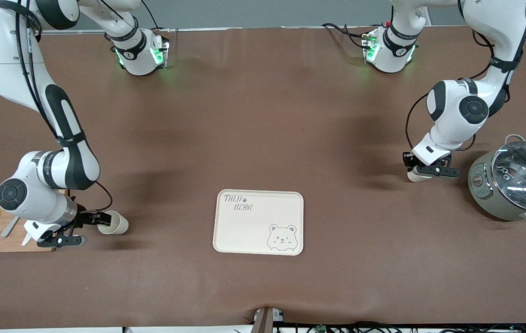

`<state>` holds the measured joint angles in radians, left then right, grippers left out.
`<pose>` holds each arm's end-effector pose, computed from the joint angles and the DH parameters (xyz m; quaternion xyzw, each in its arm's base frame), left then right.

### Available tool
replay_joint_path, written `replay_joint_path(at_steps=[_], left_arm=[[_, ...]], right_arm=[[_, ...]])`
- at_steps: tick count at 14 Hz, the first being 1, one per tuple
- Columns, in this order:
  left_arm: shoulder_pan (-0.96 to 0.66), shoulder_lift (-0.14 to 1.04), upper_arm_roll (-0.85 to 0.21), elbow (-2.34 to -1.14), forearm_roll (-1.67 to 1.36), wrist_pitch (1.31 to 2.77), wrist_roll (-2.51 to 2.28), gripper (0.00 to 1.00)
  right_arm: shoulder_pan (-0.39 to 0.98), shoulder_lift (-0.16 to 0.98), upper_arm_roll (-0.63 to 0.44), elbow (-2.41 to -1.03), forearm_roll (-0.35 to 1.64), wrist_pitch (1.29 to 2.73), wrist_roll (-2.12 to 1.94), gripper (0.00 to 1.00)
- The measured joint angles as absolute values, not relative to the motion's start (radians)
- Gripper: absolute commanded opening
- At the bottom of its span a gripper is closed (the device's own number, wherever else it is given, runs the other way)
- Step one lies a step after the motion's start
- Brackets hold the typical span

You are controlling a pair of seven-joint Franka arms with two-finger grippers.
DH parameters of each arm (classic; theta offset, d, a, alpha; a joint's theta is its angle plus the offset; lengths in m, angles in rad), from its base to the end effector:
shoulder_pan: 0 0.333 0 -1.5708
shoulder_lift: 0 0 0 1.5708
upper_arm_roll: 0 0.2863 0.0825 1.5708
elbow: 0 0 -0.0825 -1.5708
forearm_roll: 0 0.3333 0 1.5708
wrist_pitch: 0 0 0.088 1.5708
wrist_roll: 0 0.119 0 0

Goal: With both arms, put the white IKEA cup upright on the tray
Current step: 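Close both grippers on the rims of the white cups, then carry the cup with the left gripper over the bear tray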

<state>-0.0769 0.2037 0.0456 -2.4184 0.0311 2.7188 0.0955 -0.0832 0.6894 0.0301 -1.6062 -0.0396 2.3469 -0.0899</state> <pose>0.4746 -0.0154 0.2385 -0.9957 0.0778 -0.0480 0.0132 0.6429 -0.0375 0.2281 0.9993 0.0282 0.0254 0.0068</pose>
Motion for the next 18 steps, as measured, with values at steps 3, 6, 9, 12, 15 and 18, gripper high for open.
replay_joint_path(at_steps=[3, 6, 9, 12, 15, 18], left_arm=[[-0.076, 0.2, 0.046, -2.42, 0.031, 2.72, 0.096, 0.0], [-0.078, 0.199, 0.046, -2.416, 0.031, 2.727, 0.096, 0.0], [-0.092, 0.199, 0.044, -2.383, 0.031, 2.729, 0.09, 0.0], [-0.14, 0.2, 0.042, -2.34, 0.031, 2.722, 0.03, 0.0], [-0.204, 0.209, 0.041, -2.233, 0.031, 2.559, -0.042, 0.0], [-0.258, 0.216, 0.041, -2.063, 0.063, 2.333, -0.152, 0.0]], right_arm=[[-0.083, 0.69, 0.031, -1.61, -0.04, 2.358, -0.09, 1.0], [-0.082, 0.69, 0.032, -1.615, -0.04, 2.369, -0.09, 1.0], [-0.081, 0.692, 0.032, -1.618, -0.04, 2.373, -0.09, 1.0], [-0.081, 0.694, 0.032, -1.619, -0.04, 2.377, -0.09, 1.0], [-0.081, 0.699, 0.032, -1.62, -0.04, 2.383, -0.09, 1.0], [-0.081, 0.706, 0.033, -1.62, -0.04, 2.388, -0.09, 1.0]])
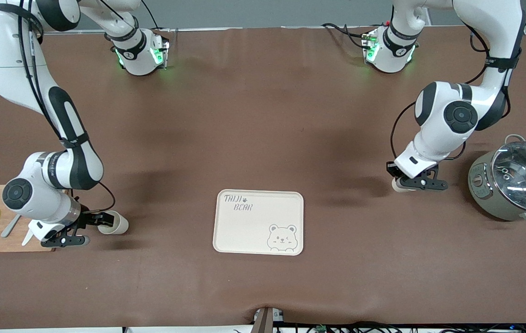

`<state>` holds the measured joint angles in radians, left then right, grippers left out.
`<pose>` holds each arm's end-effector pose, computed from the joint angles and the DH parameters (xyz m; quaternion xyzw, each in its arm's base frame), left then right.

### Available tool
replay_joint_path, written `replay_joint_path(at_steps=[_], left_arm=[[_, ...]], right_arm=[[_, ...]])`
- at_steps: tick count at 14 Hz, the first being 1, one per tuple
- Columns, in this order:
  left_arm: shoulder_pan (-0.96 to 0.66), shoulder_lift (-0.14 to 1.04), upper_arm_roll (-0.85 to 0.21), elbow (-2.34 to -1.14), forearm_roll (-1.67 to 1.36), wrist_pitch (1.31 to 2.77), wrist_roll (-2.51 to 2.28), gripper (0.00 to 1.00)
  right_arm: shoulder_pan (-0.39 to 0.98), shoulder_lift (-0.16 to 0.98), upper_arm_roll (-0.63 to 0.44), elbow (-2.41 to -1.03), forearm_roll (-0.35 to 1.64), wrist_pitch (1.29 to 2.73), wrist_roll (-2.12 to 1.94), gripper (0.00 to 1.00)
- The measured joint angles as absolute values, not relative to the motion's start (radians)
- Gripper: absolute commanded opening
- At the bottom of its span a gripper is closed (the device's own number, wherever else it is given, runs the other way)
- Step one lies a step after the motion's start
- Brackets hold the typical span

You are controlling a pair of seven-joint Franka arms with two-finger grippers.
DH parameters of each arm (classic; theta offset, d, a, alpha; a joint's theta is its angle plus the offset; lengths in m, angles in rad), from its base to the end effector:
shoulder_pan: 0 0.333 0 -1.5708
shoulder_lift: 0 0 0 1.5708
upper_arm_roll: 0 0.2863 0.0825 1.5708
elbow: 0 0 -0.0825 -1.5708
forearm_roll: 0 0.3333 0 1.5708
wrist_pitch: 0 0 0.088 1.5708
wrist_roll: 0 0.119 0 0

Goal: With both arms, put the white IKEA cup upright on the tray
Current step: 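Carry the cup with the left gripper over the bear tray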

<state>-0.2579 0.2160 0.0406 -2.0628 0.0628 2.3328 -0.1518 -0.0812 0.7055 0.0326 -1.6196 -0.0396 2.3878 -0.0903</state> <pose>0.5306 -0.1160 0.3270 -0.9978 0.0543 -0.0316 0.0222 0.6422 -0.0345 0.2163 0.9990 0.0306 0.0313 0.0057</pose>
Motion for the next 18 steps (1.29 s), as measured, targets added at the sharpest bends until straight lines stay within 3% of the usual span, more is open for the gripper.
replay_joint_path(at_steps=[3, 7, 10, 12, 14, 18], left_arm=[[-0.312, 0.222, 0.04, -1.938, 0.089, 2.174, -0.259, 0.0], [-0.4, 0.271, 0.04, -1.792, 0.119, 2.014, -0.406, 0.0], [-0.487, 0.392, 0.04, -1.571, 0.163, 1.819, -0.526, 0.0], [-0.53, 0.479, 0.041, -1.44, 0.167, 1.747, -0.613, 0.0], [-0.561, 0.54, 0.042, -1.365, 0.167, 1.735, -0.687, 0.0], [-0.609, 0.626, 0.042, -1.27, 0.167, 1.751, -0.813, 0.0]], right_arm=[[-0.081, 0.709, 0.033, -1.62, -0.04, 2.392, -0.09, 1.0], [-0.08, 0.709, 0.035, -1.62, -0.04, 2.393, -0.09, 0.53], [-0.079, 0.709, 0.037, -1.62, -0.04, 2.393, -0.09, 0.33], [-0.079, 0.709, 0.037, -1.62, -0.04, 2.393, -0.09, 0.1], [-0.079, 0.709, 0.037, -1.62, -0.04, 2.393, -0.09, 0.0], [-0.079, 0.706, 0.042, -1.617, -0.038, 2.394, -0.09, 0.0]])
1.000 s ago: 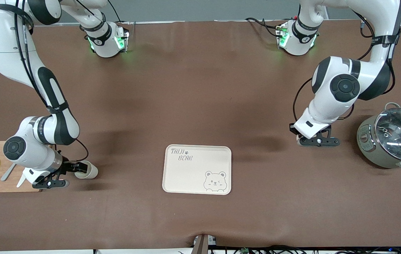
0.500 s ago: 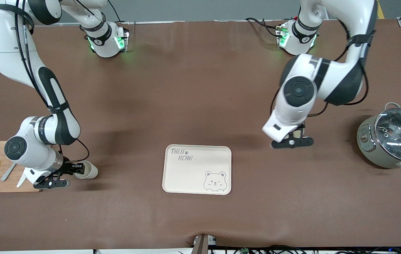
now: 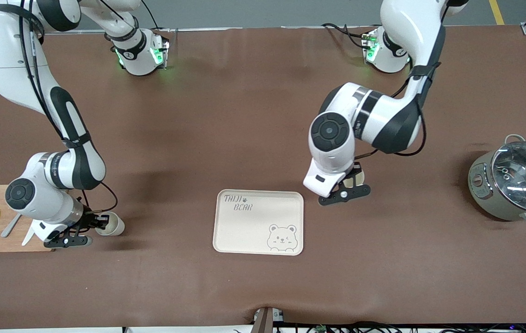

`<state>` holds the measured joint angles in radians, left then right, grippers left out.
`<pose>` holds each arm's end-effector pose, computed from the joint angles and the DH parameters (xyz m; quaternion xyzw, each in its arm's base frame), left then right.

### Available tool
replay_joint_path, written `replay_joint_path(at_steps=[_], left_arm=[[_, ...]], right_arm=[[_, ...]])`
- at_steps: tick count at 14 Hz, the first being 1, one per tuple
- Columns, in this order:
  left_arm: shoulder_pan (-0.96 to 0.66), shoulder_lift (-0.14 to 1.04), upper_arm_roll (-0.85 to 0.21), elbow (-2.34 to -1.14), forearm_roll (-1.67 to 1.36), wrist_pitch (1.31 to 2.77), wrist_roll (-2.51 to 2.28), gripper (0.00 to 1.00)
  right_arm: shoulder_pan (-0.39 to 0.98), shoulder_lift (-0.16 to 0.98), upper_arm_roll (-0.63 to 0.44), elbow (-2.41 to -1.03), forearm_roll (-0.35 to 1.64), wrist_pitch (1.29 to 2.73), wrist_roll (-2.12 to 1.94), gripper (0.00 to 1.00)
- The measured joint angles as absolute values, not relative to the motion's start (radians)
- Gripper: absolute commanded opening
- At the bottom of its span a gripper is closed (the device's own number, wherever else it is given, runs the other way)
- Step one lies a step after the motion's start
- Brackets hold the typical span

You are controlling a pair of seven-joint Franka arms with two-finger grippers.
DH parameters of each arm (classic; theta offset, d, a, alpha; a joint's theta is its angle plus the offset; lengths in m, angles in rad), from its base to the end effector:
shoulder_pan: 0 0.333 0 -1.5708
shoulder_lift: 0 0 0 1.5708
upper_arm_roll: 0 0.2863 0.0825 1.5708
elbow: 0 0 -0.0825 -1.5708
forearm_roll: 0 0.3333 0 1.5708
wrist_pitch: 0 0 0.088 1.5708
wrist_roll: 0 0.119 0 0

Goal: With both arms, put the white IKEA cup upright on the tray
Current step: 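Carry the cup with the left gripper over the bear tray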

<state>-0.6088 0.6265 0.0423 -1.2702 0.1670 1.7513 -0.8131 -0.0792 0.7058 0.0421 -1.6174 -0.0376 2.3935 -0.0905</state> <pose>0.5520 -0.3381 0.3595 -0.9881 -0.0983 -0.0038 0.1179 0.6438 -0.0278 0.2176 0.9988 0.0345 0.0355 0.0021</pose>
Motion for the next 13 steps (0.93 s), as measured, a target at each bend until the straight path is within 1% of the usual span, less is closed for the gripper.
replay_joint_path(at_steps=[6, 11, 13], left_arm=[[-0.646, 0.683, 0.041, -1.244, 0.167, 1.949, -0.924, 0.0], [-0.652, 0.724, 0.036, -1.242, 0.167, 2.043, -0.946, 0.0], [-0.667, 0.759, 0.033, -1.24, 0.167, 2.073, -0.964, 0.0]], right_arm=[[-0.079, 0.706, 0.042, -1.617, -0.038, 2.393, -0.09, 0.0], [-0.079, 0.706, 0.043, -1.612, -0.038, 2.388, -0.09, 0.0], [-0.079, 0.705, 0.046, -1.59, -0.038, 2.341, -0.09, 0.0]])
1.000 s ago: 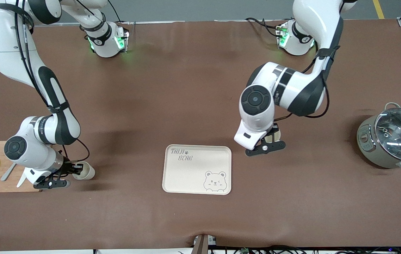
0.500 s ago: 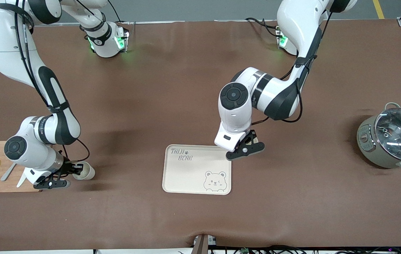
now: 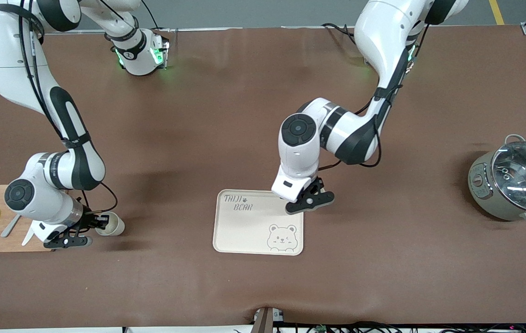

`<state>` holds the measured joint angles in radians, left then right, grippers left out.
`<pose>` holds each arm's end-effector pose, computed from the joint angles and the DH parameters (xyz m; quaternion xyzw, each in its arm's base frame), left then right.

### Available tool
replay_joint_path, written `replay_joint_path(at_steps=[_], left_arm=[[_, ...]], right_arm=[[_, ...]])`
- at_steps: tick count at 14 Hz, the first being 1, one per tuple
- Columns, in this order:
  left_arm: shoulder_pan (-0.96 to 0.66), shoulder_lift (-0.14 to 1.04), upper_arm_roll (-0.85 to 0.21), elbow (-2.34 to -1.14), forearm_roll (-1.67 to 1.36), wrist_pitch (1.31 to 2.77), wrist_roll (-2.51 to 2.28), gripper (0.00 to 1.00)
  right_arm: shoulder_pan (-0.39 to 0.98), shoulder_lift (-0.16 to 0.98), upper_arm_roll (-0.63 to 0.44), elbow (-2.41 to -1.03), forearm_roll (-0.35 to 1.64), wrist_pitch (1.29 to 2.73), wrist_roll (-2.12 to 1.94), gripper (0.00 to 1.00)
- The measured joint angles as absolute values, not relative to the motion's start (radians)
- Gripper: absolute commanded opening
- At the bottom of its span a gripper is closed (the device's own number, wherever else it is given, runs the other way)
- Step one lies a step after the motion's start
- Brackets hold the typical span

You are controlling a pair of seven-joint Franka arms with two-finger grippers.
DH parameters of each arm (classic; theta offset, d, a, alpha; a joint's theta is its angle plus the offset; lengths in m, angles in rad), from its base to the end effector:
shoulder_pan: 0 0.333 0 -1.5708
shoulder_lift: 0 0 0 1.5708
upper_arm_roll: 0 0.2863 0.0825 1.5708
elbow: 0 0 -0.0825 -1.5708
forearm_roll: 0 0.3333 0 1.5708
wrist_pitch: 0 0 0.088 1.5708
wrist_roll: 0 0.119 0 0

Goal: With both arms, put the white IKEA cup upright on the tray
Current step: 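Carry the cup with the left gripper over the bear tray, then lower the left cup onto the tray while the right gripper carries its cup over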

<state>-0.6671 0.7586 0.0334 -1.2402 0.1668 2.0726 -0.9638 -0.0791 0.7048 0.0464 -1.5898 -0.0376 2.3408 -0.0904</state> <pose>0.5597 -0.4057 0.3098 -0.9882 -0.1217 -0.0871 0.0334 0.6457 -0.0259 0.2243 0.9991 0.0357 0.0236 0.0004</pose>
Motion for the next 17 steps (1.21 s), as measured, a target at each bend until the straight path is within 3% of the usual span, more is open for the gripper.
replay_joint_path(at_steps=[5, 9, 17], left_arm=[[-0.703, 0.871, 0.032, -1.17, 0.167, 2.115, -1.03, 0.0], [-0.715, 0.893, 0.031, -1.149, 0.167, 2.14, -1.065, 0.0], [-0.726, 0.932, 0.031, -1.148, 0.167, 2.196, -1.08, 0.0]], right_arm=[[-0.078, 0.663, 0.061, -1.493, -0.011, 2.168, -0.087, 0.0], [-0.066, 0.636, 0.067, -1.418, 0.017, 2.017, -0.038, 0.0], [0.064, 0.595, 0.072, -1.381, 0.073, 1.959, 0.254, 0.0]])
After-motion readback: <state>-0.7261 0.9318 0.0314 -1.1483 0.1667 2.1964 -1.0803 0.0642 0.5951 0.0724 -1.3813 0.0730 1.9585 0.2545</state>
